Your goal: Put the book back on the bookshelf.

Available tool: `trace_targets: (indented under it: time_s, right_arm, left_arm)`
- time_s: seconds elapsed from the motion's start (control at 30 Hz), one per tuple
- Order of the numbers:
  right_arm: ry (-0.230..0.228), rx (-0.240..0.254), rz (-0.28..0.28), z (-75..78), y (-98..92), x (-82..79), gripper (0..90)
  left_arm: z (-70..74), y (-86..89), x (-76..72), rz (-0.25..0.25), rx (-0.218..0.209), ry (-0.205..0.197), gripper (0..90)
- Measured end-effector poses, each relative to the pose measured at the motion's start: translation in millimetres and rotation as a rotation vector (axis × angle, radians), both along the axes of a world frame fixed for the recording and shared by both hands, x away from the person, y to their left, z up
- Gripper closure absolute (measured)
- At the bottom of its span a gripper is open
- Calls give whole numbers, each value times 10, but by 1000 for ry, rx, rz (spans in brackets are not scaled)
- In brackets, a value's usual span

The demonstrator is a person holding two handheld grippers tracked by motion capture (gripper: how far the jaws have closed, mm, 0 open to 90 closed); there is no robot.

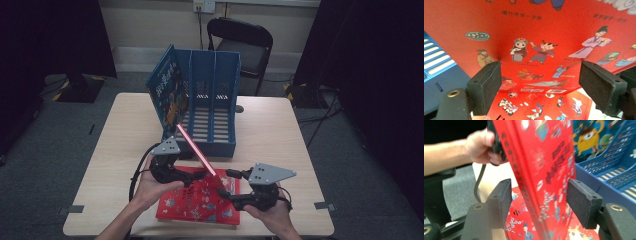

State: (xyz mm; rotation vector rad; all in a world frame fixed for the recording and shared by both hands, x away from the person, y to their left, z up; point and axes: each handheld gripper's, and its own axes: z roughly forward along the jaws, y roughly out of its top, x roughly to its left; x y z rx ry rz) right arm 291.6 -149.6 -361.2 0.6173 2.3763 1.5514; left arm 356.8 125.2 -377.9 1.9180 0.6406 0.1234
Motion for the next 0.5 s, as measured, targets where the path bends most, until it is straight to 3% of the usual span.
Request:
trace_targets:
  time_s: [0.2, 0.33, 0.5]
  right_arm:
    - [42, -64, -31, -261, 215, 112, 351]
    - [27, -86, -65, -355, 314, 148, 357]
    - [9, -92, -117, -379, 386, 211, 432]
  left_arm:
    - [4, -7, -12, 5, 3, -6, 192]
    - [3, -17, -15, 8, -1, -6, 198]
    - [2, -14, -9, 10, 0, -4, 198]
